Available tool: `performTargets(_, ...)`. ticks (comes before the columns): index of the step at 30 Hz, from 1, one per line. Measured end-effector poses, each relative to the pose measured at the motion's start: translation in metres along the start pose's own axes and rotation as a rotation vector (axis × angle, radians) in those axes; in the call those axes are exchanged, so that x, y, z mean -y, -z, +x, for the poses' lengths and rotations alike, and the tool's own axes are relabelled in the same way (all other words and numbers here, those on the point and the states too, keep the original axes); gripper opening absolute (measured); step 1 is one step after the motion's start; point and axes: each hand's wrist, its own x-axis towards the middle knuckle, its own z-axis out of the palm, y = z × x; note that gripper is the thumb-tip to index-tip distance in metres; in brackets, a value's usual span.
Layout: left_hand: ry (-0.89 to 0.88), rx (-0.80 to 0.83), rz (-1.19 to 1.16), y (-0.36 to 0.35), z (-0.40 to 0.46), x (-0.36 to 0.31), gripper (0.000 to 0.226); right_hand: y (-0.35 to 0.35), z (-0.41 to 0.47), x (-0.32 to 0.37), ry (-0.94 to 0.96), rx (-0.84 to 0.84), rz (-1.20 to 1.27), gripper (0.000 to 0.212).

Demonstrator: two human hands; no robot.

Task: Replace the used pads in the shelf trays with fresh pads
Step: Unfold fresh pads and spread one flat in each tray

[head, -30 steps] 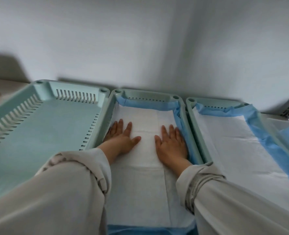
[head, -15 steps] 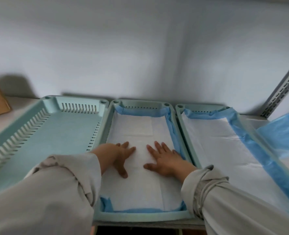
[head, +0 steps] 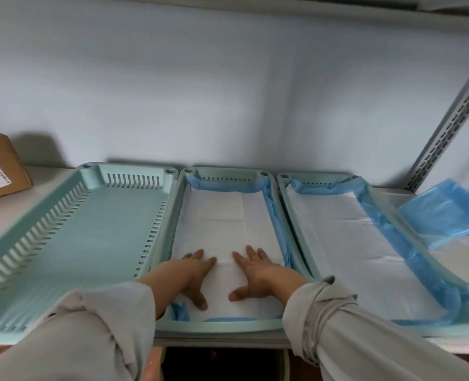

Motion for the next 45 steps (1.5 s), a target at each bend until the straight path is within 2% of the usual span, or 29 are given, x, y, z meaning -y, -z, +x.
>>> performTargets(6, 0.012, -0.084, -0.036, -0.005, -0.015, 0.000, 0.097, 0.002, -0.016, -0.003, -0.105, -0.004, -0.058, 0.096)
performTargets(10, -0.009, -0.217, -0.021, -0.009, -0.017, -0.016, 0.068, 0.008, -0.025, 0.027, 0.095, -0.151, -0.103, 0.063)
performTargets(13, 0.005, -0.180, -0.061, -0.008, -0.026, -0.019, 0.051, 0.001, -0.033, 0.035, 0.124, -0.155, 0.008, 0.063)
performTargets(17, 0.048, -0.028, -0.132, -0.008, -0.035, -0.009, 0.045, 0.002, -0.050, 0.012, -0.012, -0.068, 0.050, 0.053)
performTargets(20, 0.054, -0.020, -0.144, -0.008, -0.037, -0.008, 0.044, 0.011, -0.061, 0.002, -0.106, -0.001, -0.095, 0.050)
performTargets(23, 0.049, -0.044, -0.169, -0.006, -0.038, -0.013, 0.043, 0.021, -0.063, 0.009, -0.110, 0.002, -0.181, 0.042)
performTargets(25, 0.030, -0.090, -0.221, -0.006, -0.037, -0.015, 0.036, 0.023, -0.056, 0.019, -0.057, 0.029, -0.022, 0.030)
performTargets(27, 0.009, -0.088, -0.282, -0.006, -0.036, -0.016, 0.030, 0.020, -0.056, 0.030, -0.015, 0.157, 0.150, 0.024)
performTargets(29, 0.001, -0.017, -0.281, -0.007, -0.036, -0.014, 0.028, 0.016, -0.060, 0.030, -0.007, 0.226, 0.113, 0.026)
performTargets(33, 0.036, 0.062, -0.205, -0.008, -0.030, -0.009, 0.034, 0.013, -0.064, 0.015, -0.027, 0.197, -0.150, 0.028)
performTargets(37, 0.070, 0.029, -0.124, -0.007, -0.025, -0.013, 0.053, 0.014, -0.056, 0.021, -0.026, 0.144, -0.412, 0.021)
performTargets(42, 0.097, -0.146, -0.137, -0.011, -0.021, -0.006, 0.091, 0.021, -0.047, 0.012, -0.060, 0.285, -0.297, 0.027)
performTargets(44, 0.095, -0.157, -0.118, -0.013, -0.016, -0.006, 0.102, 0.023, -0.045, 0.012, -0.062, 0.225, -0.196, 0.028)
performTargets(45, 0.097, -0.152, -0.101, -0.013, -0.013, -0.007, 0.106, 0.024, -0.045, 0.013, -0.054, 0.125, -0.155, 0.033)
